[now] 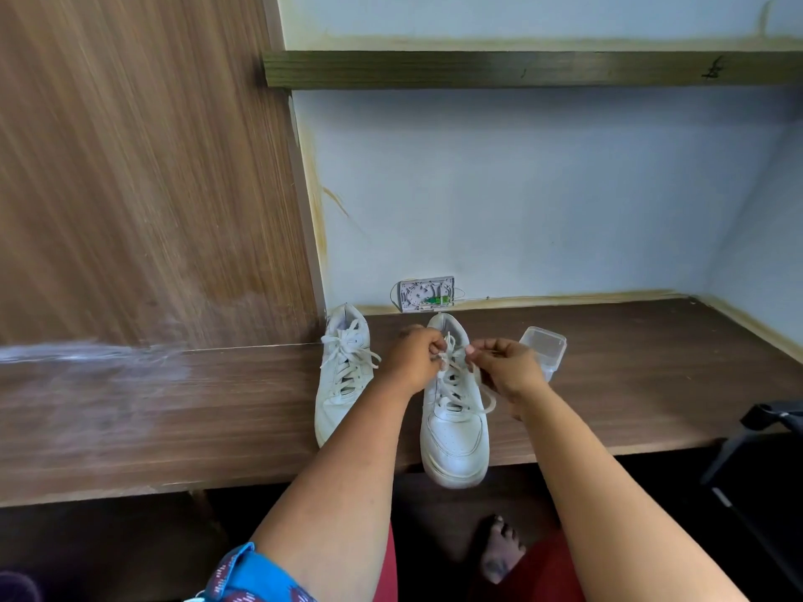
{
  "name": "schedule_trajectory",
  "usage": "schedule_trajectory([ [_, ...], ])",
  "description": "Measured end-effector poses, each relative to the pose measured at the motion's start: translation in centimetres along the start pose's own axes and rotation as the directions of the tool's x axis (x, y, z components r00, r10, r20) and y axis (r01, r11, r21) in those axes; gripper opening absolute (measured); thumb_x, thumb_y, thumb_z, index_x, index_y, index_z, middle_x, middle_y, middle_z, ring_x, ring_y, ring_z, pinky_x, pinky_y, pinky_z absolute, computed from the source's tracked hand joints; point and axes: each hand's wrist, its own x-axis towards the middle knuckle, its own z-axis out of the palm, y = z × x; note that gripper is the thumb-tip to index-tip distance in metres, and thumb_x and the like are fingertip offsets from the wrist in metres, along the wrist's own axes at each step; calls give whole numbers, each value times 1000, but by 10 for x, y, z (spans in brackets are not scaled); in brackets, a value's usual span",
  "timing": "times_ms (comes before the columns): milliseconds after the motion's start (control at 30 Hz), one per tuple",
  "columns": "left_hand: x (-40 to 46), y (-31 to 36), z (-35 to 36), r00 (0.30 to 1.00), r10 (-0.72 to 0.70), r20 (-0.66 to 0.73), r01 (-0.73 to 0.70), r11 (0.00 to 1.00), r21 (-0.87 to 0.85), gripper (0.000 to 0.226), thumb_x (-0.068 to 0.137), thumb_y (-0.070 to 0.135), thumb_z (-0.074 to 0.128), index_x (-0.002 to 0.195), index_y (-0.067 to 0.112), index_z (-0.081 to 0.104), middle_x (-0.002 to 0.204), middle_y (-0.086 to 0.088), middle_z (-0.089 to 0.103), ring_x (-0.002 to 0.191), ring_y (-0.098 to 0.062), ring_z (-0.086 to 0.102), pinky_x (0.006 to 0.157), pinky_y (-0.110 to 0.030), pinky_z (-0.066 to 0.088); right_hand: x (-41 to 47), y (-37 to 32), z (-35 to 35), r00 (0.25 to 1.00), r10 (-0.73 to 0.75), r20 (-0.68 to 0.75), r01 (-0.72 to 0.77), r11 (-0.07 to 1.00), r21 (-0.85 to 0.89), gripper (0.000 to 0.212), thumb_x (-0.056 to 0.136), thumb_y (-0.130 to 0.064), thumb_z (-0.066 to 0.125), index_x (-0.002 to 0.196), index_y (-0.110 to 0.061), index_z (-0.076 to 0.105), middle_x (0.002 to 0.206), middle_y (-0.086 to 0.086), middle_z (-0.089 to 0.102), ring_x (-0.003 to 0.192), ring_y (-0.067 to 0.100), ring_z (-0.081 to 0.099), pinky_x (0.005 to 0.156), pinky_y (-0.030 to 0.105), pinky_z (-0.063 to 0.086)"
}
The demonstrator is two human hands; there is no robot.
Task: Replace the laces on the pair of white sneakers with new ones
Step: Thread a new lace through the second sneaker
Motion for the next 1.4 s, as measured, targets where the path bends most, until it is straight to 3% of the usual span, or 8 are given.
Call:
schedule_trajectory([
  [100,0,-1,-3,1000,26,0,-26,1000,12,17,85,0,63,98,8,71,96,-3,63,83,-14,62,79,-23,51,2,12,7,996,-68,-49,55,971,-234,11,77,-6,78,77,-14,70,82,13,73,73,22,70,77,40,59],
  [167,0,0,-2,1000,25,1,-25,1000,15,15,86,3,64,99,8,71,100,-5,64,87,-18,64,82,-28,53,1,15,13,994,-93,-60,70,946,-318,16,76,-6,76,72,-21,71,78,6,74,78,22,71,81,39,58],
  [333,2,1,3,1000,2,-9,-1,998,71,11,87,5,60,91,11,68,103,-8,60,86,-22,62,82,-35,53,-8,12,26,977,-176,-116,119,914,-388,12,77,-15,77,73,-23,70,68,-3,70,60,7,62,56,18,48],
  [600,1,-2,5,1000,-10,10,9,995,104,12,92,7,52,96,8,64,110,-9,58,99,-24,58,89,-38,50,-7,15,34,967,-195,-166,96,876,-472,12,76,-16,74,65,-21,71,62,-3,67,62,11,61,63,24,50],
  [967,3,2,1,999,-35,-2,35,994,108,11,88,9,60,87,12,71,98,-5,69,92,-21,63,83,-33,52,-7,20,45,943,-229,-240,124,915,-385,6,78,-17,73,79,-18,67,72,-1,70,68,13,66,66,28,55],
  [1133,3,-1,2,994,-106,3,106,994,14,11,90,10,60,92,8,70,99,-4,71,88,-15,62,75,-19,43,-10,20,50,936,-80,-342,25,986,-165,21,76,-17,75,87,-14,57,71,-1,66,62,15,60,61,29,52],
  [1300,0,-4,3,996,-86,9,86,995,-49,14,92,7,55,101,9,64,90,-1,64,79,-12,53,67,-17,35,-10,13,45,955,-40,-292,-18,981,-193,26,78,-16,74,94,-13,54,71,-3,61,56,9,55,47,20,43],
  [1400,1,-3,4,997,-74,7,75,995,-72,17,93,6,53,105,12,63,86,6,54,79,-12,52,69,-17,36,-10,11,41,964,-9,-267,-37,985,-167,29,78,-13,74,98,-12,53,70,-2,60,54,9,53,47,21,46],
])
